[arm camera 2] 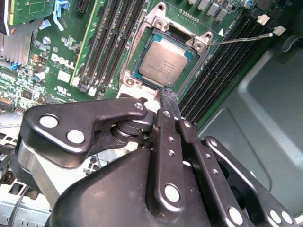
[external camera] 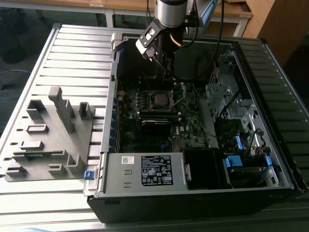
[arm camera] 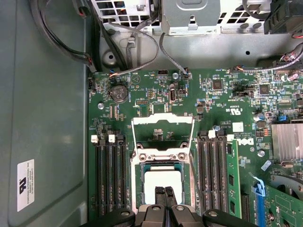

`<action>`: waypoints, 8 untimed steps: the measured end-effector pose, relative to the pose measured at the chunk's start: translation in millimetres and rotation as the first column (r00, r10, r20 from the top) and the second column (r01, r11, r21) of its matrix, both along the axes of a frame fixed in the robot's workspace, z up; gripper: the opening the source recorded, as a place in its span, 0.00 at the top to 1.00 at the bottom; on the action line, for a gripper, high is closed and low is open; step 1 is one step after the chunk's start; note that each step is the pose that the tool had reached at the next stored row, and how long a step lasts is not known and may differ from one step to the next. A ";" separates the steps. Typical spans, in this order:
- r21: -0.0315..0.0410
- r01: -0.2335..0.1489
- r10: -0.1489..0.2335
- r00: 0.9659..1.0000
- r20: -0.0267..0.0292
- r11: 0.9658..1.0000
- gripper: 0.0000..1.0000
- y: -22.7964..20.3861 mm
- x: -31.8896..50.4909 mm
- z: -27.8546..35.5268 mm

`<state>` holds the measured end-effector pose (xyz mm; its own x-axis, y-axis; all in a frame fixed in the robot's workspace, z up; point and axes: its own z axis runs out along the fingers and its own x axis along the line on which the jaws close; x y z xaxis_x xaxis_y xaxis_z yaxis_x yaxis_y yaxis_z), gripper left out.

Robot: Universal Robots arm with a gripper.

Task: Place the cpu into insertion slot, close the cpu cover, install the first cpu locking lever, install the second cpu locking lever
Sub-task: 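Close the cpu cover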

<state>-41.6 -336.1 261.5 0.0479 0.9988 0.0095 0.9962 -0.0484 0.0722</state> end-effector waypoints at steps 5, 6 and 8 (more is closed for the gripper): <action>0.000 0.000 0.000 1.000 0.000 1.000 0.89 0.0 0.2 0.0; 0.000 0.000 0.000 1.000 0.000 1.000 0.89 0.0 0.6 0.0; 0.000 0.000 0.000 1.000 0.000 1.000 0.89 0.0 1.9 0.0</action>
